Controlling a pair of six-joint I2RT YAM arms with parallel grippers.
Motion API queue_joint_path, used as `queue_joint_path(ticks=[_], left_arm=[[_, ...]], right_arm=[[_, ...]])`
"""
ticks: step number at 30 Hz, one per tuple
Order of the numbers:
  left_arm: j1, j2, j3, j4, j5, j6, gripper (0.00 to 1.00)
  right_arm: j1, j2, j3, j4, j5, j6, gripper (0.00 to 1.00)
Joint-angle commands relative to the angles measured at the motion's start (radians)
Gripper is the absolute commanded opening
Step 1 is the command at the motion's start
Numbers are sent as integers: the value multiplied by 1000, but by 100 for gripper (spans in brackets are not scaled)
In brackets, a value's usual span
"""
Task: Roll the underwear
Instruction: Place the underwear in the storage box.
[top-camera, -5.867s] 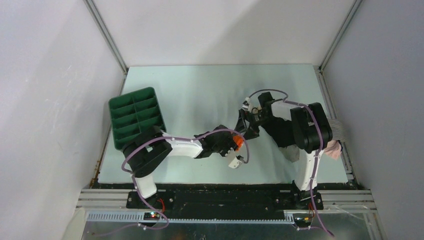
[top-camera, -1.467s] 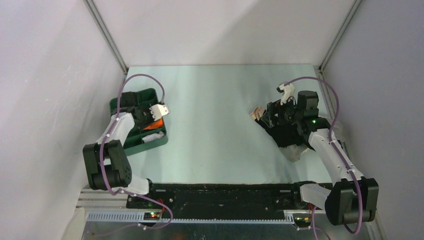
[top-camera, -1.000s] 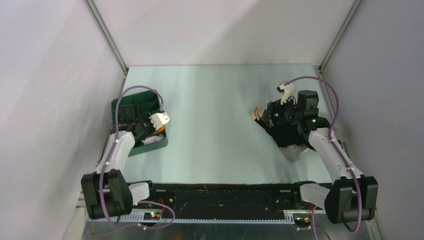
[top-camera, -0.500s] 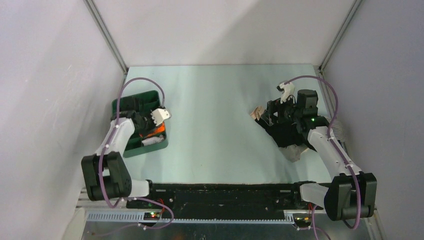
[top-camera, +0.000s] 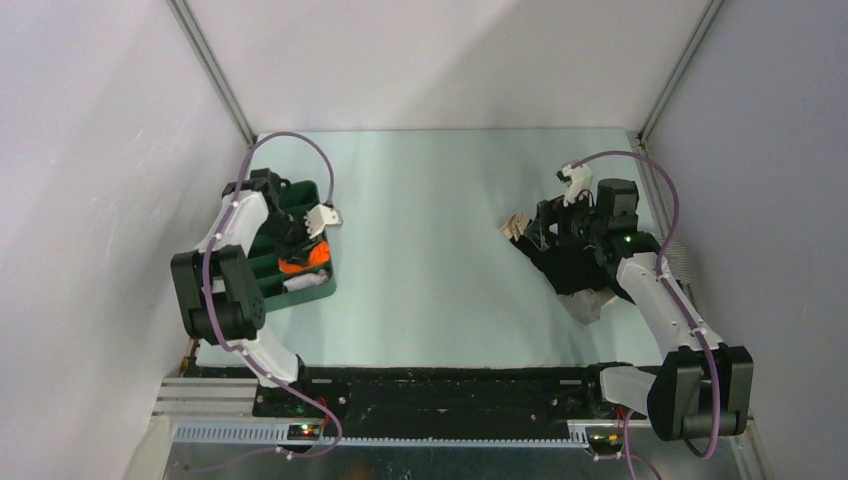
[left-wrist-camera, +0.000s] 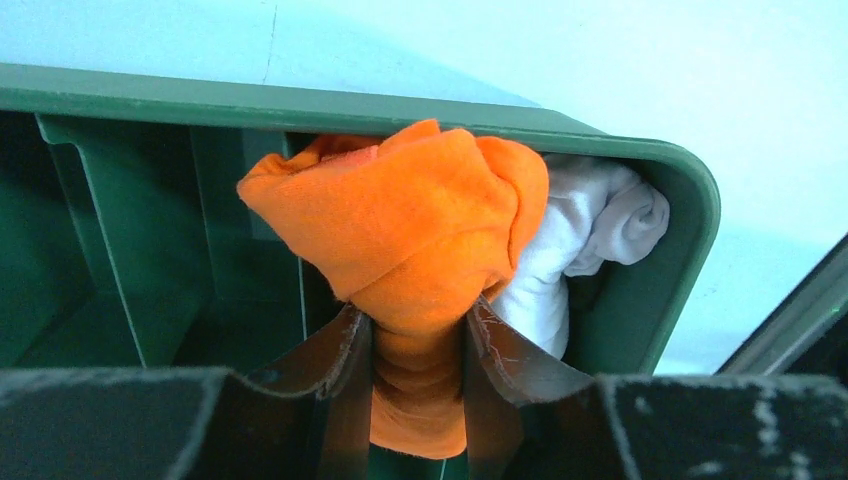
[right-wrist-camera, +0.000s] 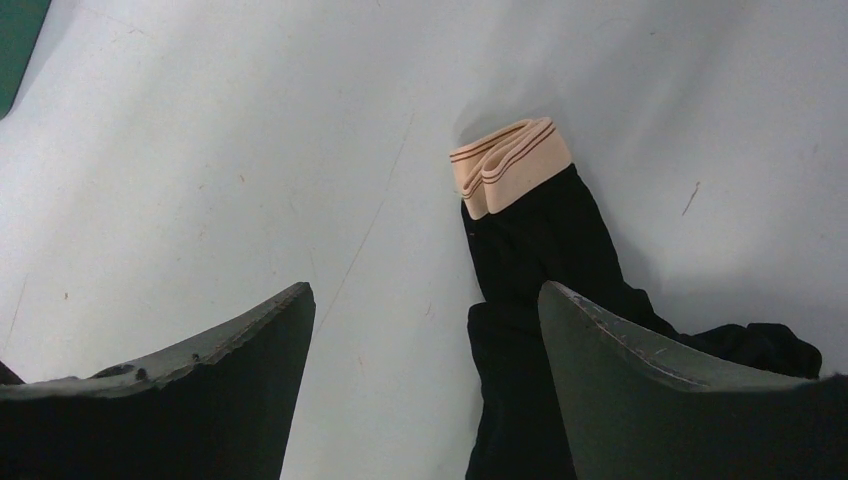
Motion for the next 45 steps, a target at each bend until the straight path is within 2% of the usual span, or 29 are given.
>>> queue_joint_path(ticks=[1,6,17,21,23,24,27,28,29,33,36,37,38,40,43,45], left_arm=[[18,205,47,20,-44,-112,0],[22,271,148,-16,-41,-210,0],[11,321,223,-119,-104,-155,0],[7,426,359,-242,-112,-209,1],[0,457,404,-254,-130,-252,1],[-8,455,401,-239,-140,-287,1],[-19,475,425,-181,-206,-518,1],[-20,454,404,-165,-212,-543,1],[-23,431,376,-98,-223,-568,1],[-38,266,108,150,-267,-629,3],[-14,217,47,247,-243,-790,7],[18,257,84,225,-198,-808,7],[50,288,117,134,-110,-813,5],[74,352,205,41,-53,-802,4],[64,388,285,-25,-16,-746,4],[14,413,333,-128,-3,-681,4]], right_arm=[[-5,4,34,10,-2,-1,87],[-6,15,45,11,-9,4,87],[-11,33,42,34,-36,22,87],[-11,36,42,30,-46,28,87],[-9,33,41,23,-52,29,87],[-9,30,41,19,-50,29,87],[-8,19,34,22,-45,34,87],[-9,14,30,19,-46,35,87],[-8,12,28,18,-46,36,87],[-8,3,17,21,-45,40,87],[-7,2,16,24,-45,43,87],[-6,2,16,26,-47,44,87],[-5,3,16,29,-46,47,87],[-5,6,16,33,-47,51,87],[-1,7,16,33,-50,53,87],[2,5,17,30,-49,52,87]])
